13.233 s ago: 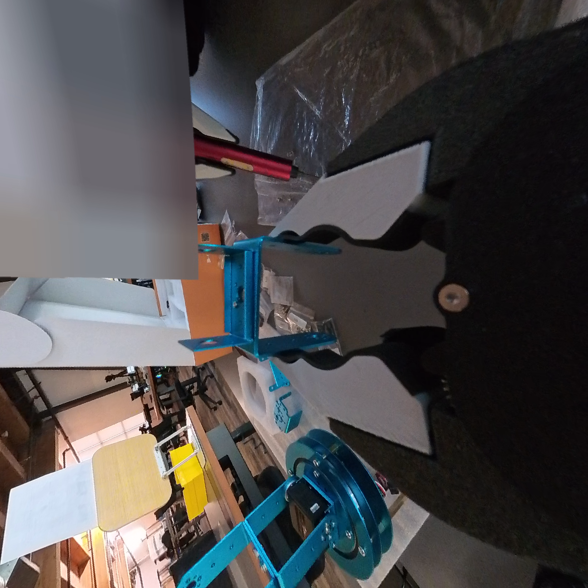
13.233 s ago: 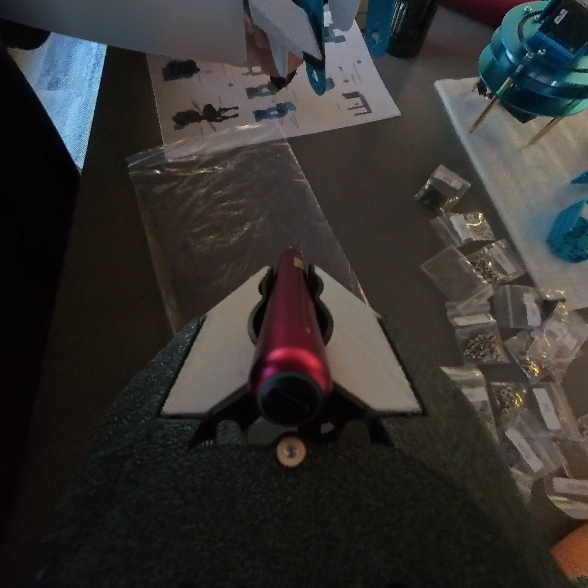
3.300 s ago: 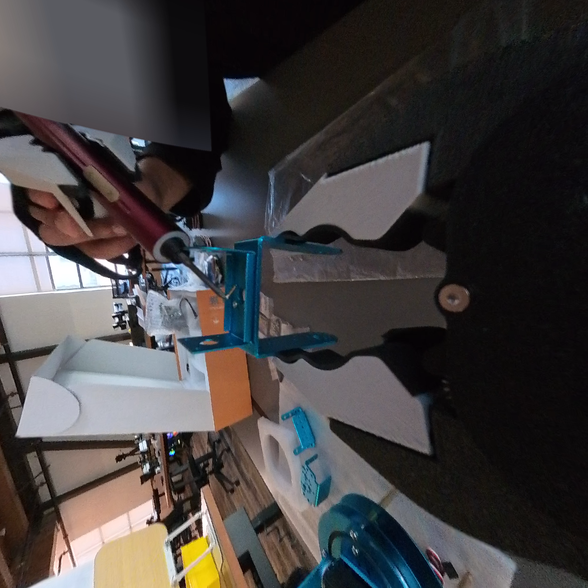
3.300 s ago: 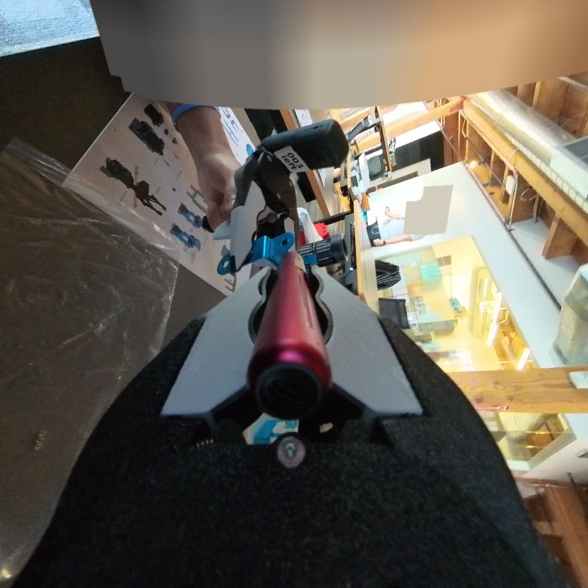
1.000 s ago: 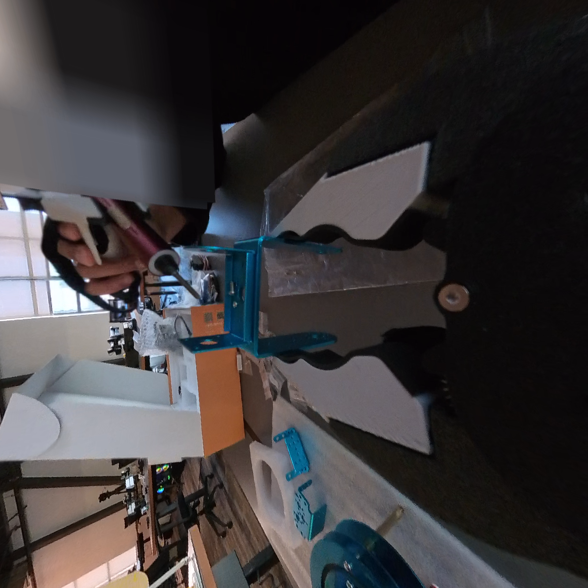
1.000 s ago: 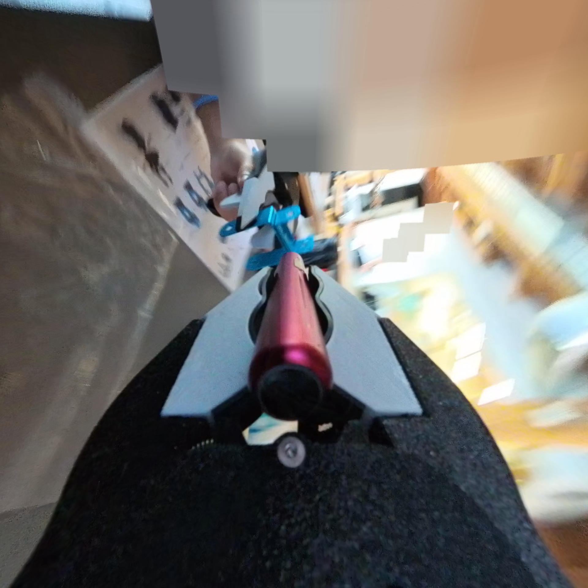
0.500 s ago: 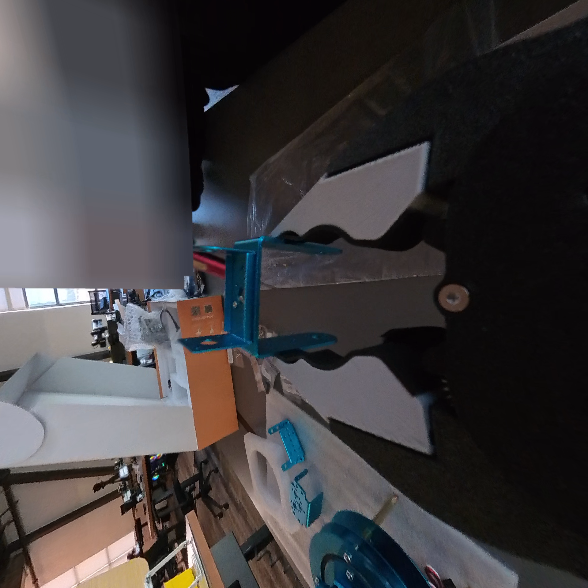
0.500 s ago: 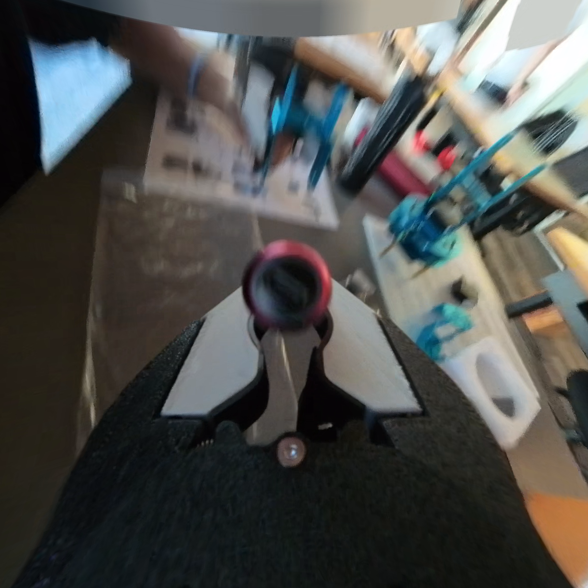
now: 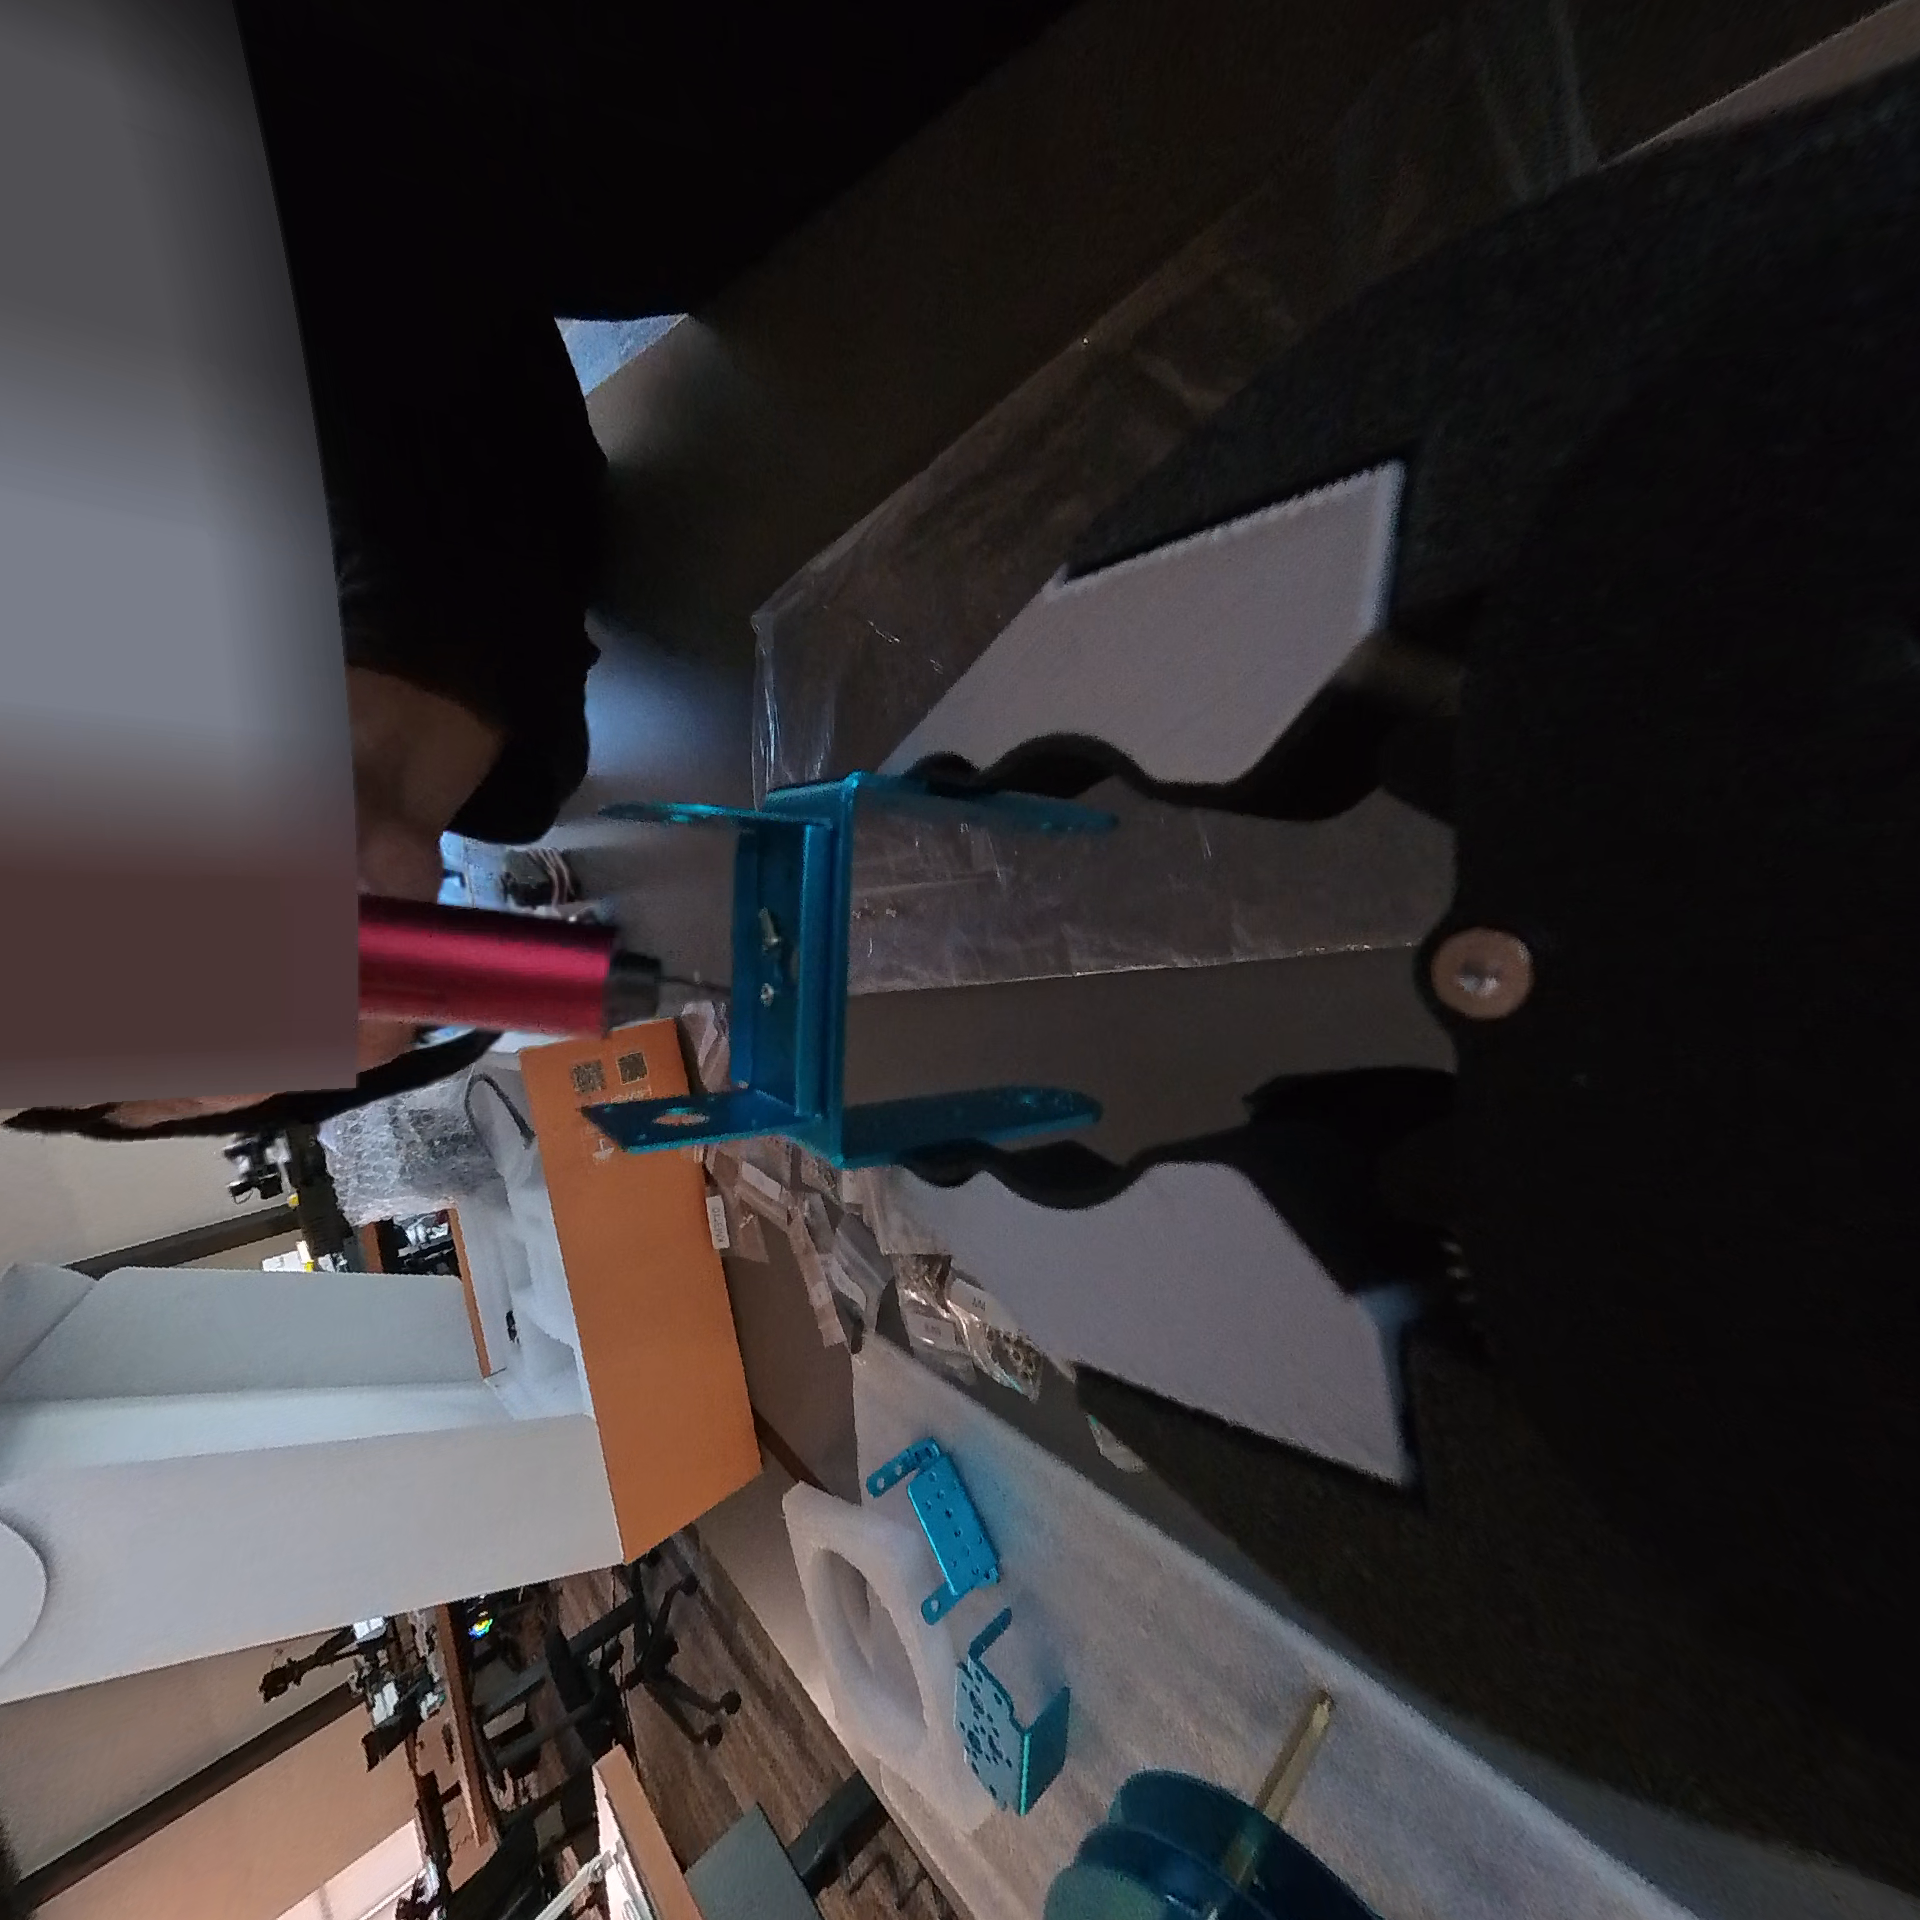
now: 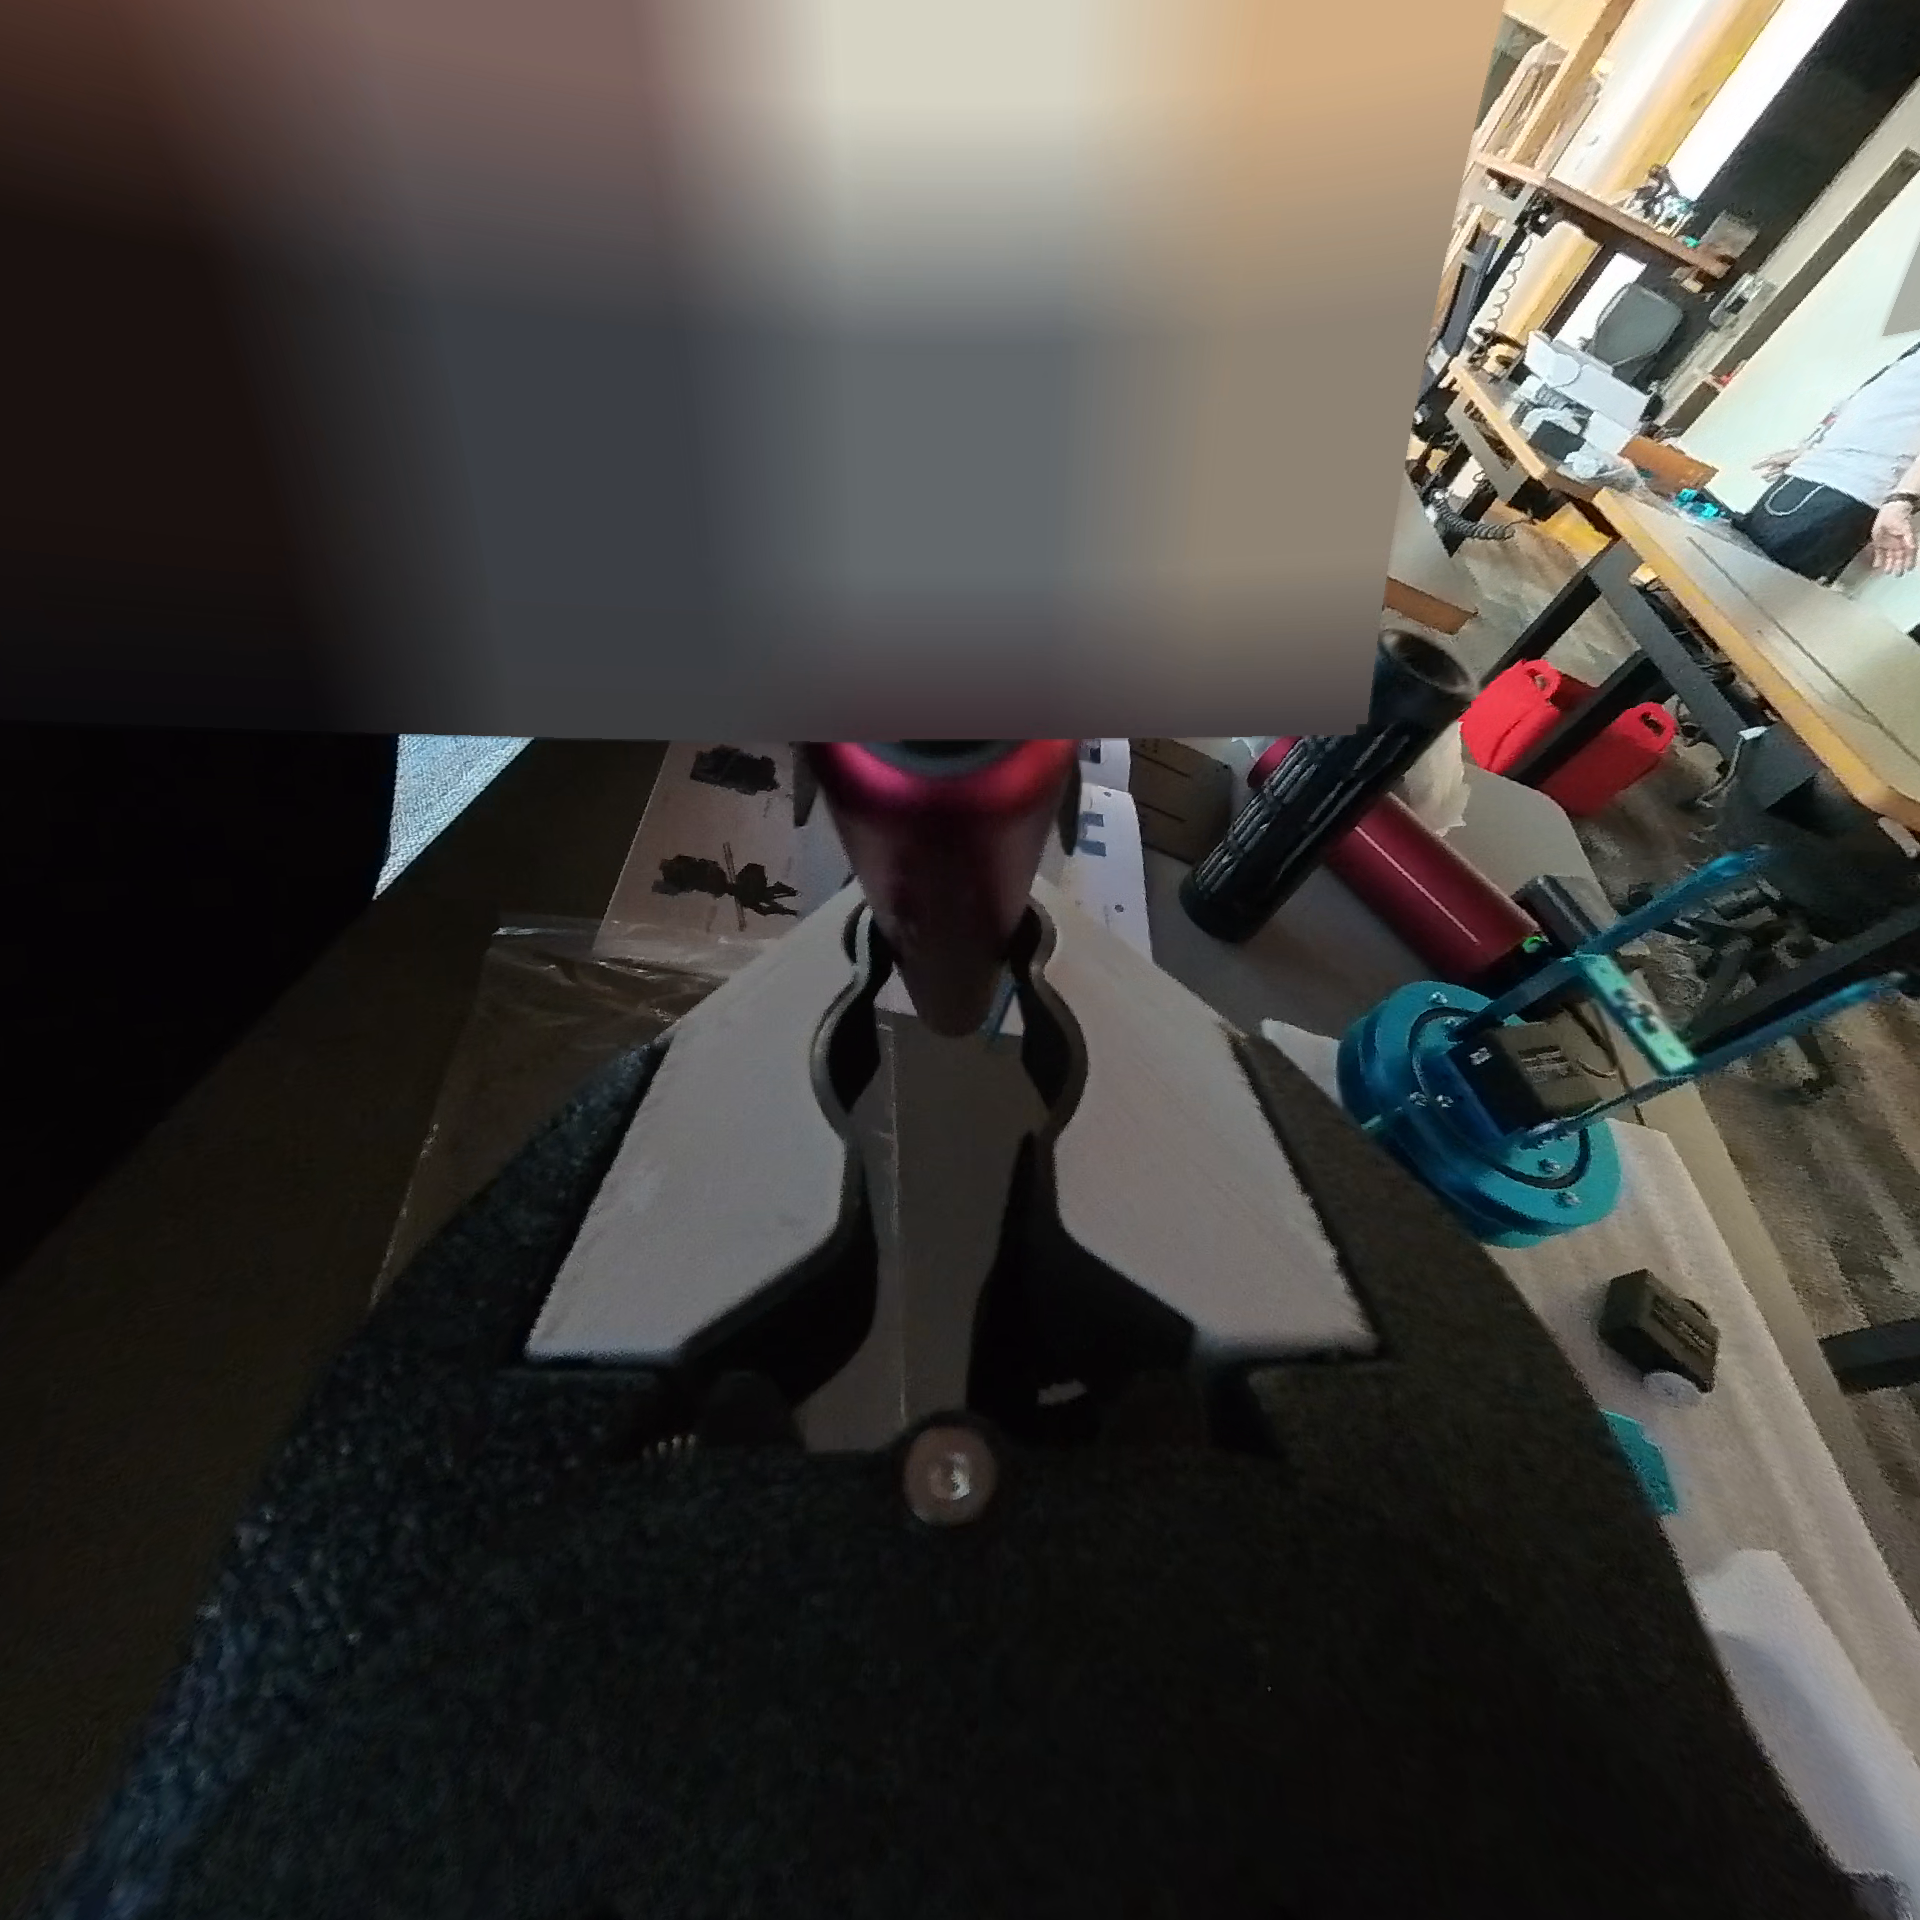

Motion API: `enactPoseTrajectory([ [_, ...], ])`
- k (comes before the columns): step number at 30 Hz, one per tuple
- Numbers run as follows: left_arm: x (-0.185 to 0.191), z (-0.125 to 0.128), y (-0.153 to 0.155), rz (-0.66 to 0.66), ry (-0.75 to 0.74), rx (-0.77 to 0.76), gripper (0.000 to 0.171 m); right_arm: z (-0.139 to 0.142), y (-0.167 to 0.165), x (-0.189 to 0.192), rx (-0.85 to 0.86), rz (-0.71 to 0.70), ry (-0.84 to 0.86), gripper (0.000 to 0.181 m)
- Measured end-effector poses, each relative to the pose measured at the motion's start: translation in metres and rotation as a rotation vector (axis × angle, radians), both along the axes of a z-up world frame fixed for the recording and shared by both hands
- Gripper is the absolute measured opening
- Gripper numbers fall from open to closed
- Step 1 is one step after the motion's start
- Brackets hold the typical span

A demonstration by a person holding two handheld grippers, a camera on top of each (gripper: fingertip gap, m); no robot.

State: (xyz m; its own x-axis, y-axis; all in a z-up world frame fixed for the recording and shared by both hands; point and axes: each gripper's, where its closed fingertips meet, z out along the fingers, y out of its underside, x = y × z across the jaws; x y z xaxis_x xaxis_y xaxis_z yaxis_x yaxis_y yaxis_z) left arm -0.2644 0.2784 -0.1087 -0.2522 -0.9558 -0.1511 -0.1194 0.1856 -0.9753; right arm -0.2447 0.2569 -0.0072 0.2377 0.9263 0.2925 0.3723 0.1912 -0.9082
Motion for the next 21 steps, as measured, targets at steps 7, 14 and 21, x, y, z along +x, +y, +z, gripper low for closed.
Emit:
enactPoseTrajectory([
  [7,0.0,-0.002,0.001,0.0,0.006,-0.001,0.071,0.036,-0.002,0.01,-0.093,0.061,0.175,0.021],
  [14,0.0,-0.004,0.001,0.001,0.009,0.0,0.065,0.024,0.024,0.008,-0.332,0.081,0.348,0.02],
  [21,0.0,-0.002,0.0,-0.001,0.007,0.006,0.07,0.016,0.032,0.007,-0.401,0.074,0.373,0.02],
])
